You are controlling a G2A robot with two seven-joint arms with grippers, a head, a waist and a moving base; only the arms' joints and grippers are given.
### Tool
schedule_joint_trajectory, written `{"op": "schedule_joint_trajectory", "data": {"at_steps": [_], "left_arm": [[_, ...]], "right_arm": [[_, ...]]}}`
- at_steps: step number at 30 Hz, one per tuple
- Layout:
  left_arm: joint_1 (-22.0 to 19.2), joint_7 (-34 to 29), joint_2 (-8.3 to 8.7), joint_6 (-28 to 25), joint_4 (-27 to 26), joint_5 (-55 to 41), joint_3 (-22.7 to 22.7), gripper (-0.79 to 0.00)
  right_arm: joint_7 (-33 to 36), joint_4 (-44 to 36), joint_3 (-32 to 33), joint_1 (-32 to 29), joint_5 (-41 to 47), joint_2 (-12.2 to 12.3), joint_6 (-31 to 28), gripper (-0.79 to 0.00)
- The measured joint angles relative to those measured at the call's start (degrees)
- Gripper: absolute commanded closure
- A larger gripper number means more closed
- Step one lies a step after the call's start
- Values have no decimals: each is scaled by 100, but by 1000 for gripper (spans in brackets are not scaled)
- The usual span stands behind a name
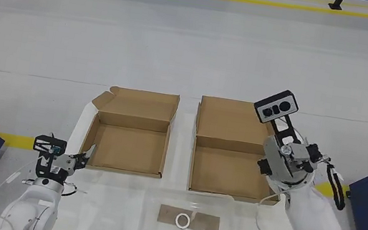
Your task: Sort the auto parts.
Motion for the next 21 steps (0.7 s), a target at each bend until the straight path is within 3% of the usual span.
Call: {"op": "schedule_joint_trajectory", "data": {"at_steps": [21], "left_arm": [[0,0,0,0,0,0,0,-785]], "right_arm": [[-202,-135,94,-96,189,-109,47,0]]}}
